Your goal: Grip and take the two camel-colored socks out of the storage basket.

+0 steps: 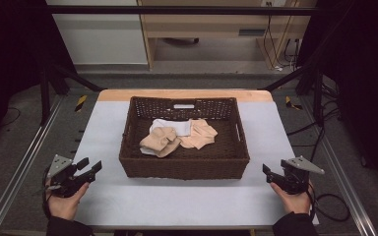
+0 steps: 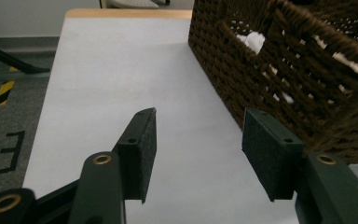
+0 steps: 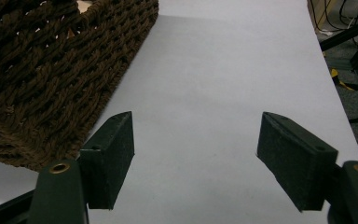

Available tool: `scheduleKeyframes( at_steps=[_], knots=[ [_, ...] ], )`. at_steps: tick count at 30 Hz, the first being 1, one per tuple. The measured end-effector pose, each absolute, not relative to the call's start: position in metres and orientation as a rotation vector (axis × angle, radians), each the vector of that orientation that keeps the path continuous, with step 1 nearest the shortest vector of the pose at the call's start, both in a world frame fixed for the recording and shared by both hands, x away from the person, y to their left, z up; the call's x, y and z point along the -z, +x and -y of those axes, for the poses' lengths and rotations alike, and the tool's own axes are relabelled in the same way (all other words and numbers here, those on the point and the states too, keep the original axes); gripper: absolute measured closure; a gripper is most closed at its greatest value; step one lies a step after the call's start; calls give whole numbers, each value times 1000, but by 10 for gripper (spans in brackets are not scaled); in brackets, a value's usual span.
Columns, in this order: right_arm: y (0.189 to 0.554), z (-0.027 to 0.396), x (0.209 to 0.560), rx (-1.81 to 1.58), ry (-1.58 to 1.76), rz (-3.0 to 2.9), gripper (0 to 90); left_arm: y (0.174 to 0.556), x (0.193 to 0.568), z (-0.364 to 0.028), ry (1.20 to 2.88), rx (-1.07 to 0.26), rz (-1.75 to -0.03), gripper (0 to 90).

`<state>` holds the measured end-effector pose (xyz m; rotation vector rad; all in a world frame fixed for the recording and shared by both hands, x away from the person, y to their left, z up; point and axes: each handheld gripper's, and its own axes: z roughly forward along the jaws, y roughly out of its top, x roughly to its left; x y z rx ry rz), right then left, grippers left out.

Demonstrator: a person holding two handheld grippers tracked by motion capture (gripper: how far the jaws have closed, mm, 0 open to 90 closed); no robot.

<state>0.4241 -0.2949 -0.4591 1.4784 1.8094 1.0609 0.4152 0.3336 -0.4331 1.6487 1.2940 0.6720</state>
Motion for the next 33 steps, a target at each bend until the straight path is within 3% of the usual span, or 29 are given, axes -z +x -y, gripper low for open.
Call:
scheduleKeyframes(
  at_steps=[15, 33],
  knots=[
    [421, 298, 458, -1040, 1471, -1795, 245, 413, 395, -325, 1592, -684, -1226, 409],
    [421, 291, 455, -1041, 1442, -1795, 249, 430, 349, -280, 1603, -674, -1085, 405]
  ],
)
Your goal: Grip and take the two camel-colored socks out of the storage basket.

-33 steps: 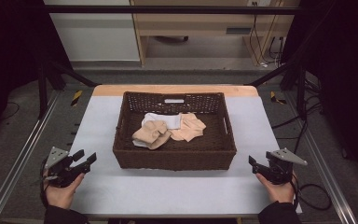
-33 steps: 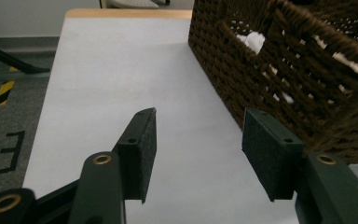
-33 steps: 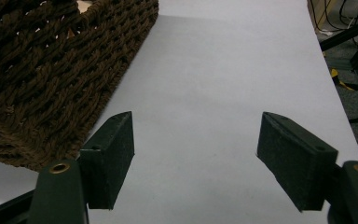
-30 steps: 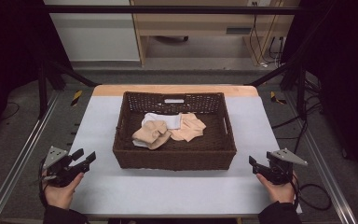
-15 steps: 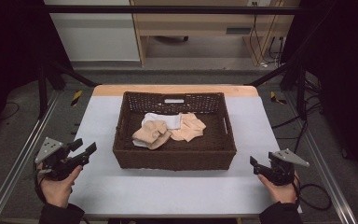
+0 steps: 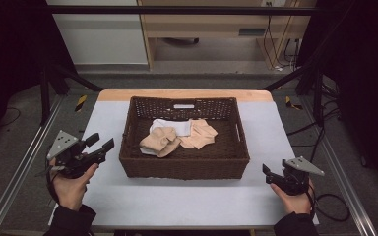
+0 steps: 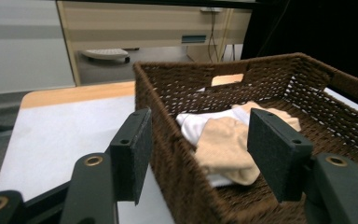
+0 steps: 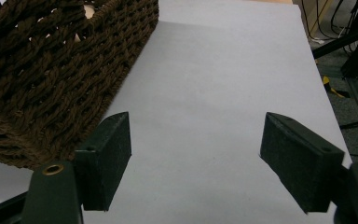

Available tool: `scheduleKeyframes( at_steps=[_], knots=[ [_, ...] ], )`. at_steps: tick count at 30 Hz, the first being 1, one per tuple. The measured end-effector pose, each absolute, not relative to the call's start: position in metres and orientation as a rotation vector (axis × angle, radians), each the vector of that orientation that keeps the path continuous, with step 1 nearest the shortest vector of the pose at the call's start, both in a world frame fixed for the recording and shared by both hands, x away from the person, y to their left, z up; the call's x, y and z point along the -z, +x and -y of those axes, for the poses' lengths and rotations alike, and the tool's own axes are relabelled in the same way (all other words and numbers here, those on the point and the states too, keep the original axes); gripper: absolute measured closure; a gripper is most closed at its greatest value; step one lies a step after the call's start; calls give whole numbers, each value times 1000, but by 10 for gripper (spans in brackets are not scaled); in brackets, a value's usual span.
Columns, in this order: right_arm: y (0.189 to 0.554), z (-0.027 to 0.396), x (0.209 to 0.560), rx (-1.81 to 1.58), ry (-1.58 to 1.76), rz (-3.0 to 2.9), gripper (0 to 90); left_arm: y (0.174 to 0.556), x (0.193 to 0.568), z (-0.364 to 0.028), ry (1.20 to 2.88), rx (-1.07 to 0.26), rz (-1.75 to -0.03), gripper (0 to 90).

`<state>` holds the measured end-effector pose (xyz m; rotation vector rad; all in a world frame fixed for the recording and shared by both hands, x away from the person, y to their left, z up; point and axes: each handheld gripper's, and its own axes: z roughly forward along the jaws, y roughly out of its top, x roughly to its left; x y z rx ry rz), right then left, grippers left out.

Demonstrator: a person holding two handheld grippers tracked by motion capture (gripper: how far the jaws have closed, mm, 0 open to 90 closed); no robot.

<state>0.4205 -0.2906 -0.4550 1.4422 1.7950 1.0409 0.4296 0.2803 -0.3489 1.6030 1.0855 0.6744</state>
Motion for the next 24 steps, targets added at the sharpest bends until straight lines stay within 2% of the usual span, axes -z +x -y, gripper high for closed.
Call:
scheduleKeyframes(
  at_steps=[24],
  knots=[
    [422, 291, 454, -1065, 1428, -1803, 284, 478, 328, -222, 1671, -676, -1053, 412]
  ],
)
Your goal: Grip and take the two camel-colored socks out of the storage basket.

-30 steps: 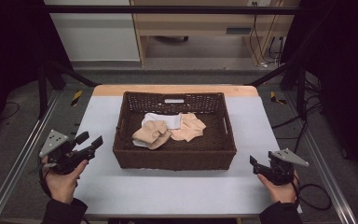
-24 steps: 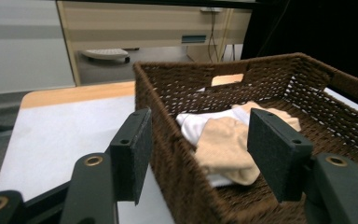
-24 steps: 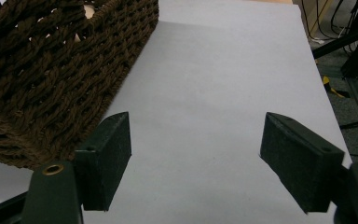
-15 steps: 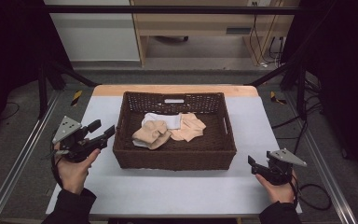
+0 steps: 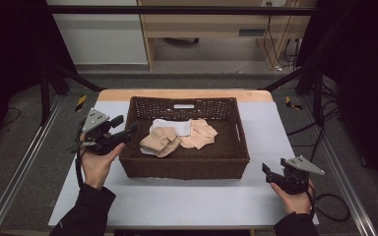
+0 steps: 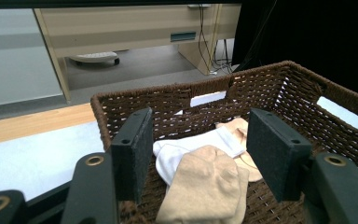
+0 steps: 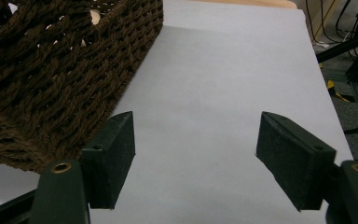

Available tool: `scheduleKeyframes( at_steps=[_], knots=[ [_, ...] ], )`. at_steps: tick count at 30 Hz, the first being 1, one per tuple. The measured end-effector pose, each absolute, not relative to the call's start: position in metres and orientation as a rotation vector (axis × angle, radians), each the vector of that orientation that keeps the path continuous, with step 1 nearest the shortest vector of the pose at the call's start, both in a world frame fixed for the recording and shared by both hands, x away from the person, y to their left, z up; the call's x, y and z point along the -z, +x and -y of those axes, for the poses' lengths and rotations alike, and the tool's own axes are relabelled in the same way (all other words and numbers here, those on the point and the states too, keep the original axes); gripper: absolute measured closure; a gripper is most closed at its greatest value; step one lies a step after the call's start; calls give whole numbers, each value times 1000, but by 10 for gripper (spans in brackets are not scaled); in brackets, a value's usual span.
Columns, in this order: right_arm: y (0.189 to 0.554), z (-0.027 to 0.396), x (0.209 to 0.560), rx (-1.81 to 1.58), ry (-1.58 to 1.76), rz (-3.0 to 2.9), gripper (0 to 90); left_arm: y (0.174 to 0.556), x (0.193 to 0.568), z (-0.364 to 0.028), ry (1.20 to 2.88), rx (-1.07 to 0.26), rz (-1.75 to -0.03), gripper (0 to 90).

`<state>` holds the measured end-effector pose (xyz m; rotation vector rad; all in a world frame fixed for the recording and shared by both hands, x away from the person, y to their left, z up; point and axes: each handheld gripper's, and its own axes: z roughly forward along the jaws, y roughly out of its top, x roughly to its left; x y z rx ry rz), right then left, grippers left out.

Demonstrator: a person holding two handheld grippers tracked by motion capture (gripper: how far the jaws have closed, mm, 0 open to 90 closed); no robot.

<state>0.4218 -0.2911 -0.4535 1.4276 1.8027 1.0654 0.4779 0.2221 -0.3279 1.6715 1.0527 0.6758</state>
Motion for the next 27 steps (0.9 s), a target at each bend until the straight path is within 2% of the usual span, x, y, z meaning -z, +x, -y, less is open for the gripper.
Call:
scheduleKeyframes(
  at_steps=[27],
  knots=[
    [424, 294, 453, -1059, 1438, -1797, 340, 527, 348, -181, 1725, -676, -1060, 420]
  ],
)
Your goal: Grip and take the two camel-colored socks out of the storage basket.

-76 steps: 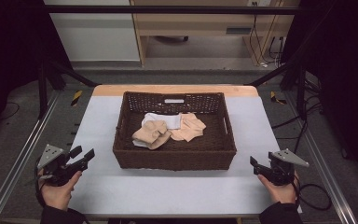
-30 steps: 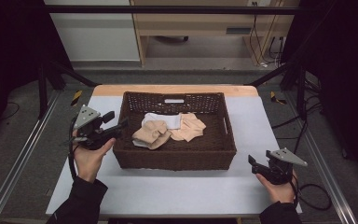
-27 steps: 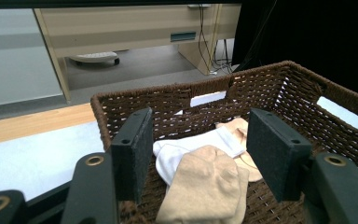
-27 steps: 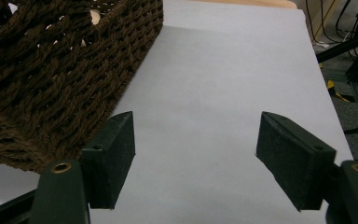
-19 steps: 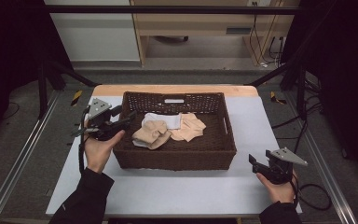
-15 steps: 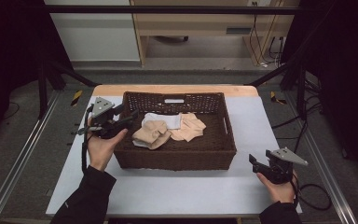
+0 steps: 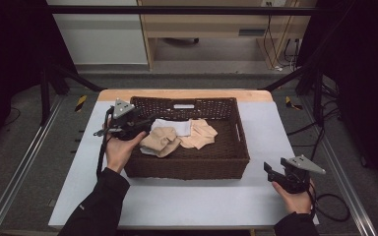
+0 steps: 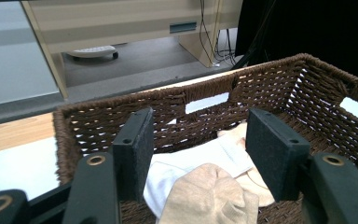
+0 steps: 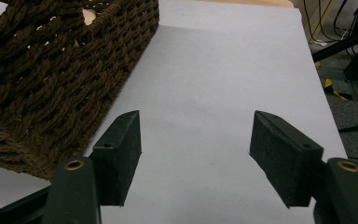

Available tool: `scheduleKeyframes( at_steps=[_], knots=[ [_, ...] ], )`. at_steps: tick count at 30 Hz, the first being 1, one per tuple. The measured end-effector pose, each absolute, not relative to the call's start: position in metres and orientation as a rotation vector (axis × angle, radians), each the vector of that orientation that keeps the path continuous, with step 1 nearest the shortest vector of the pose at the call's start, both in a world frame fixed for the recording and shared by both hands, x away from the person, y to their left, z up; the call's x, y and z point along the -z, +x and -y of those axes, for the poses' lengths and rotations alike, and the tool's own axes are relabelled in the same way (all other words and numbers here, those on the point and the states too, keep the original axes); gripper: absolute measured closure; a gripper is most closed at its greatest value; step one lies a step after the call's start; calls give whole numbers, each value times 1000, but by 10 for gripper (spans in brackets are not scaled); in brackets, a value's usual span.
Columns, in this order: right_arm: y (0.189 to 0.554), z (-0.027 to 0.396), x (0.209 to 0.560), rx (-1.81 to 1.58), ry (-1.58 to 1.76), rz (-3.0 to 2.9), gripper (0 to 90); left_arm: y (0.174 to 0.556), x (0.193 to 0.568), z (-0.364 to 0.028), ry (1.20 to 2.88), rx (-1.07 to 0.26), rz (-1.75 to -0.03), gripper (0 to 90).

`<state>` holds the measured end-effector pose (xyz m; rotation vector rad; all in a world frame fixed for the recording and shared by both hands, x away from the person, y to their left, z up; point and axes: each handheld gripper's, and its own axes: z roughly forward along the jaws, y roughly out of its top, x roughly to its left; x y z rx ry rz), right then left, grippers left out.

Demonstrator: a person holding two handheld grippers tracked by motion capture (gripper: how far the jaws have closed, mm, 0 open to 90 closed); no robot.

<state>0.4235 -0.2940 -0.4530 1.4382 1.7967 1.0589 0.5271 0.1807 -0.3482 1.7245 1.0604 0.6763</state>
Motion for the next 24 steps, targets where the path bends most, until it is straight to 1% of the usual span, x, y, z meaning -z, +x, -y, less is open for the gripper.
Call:
scheduleKeyframes(
  at_steps=[9, 12, 19, 24],
  knots=[
    [424, 295, 453, -1057, 1439, -1798, 343, 540, 363, -168, 1769, -666, -1064, 409],
    [424, 295, 453, -1059, 1439, -1798, 344, 543, 368, -163, 1813, -659, -1059, 403],
    [425, 296, 454, -1059, 1445, -1800, 348, 547, 372, -161, 1783, -672, -1048, 402],
    [425, 295, 454, -1056, 1445, -1803, 349, 554, 385, -156, 1817, -658, -1068, 386]
  ],
)
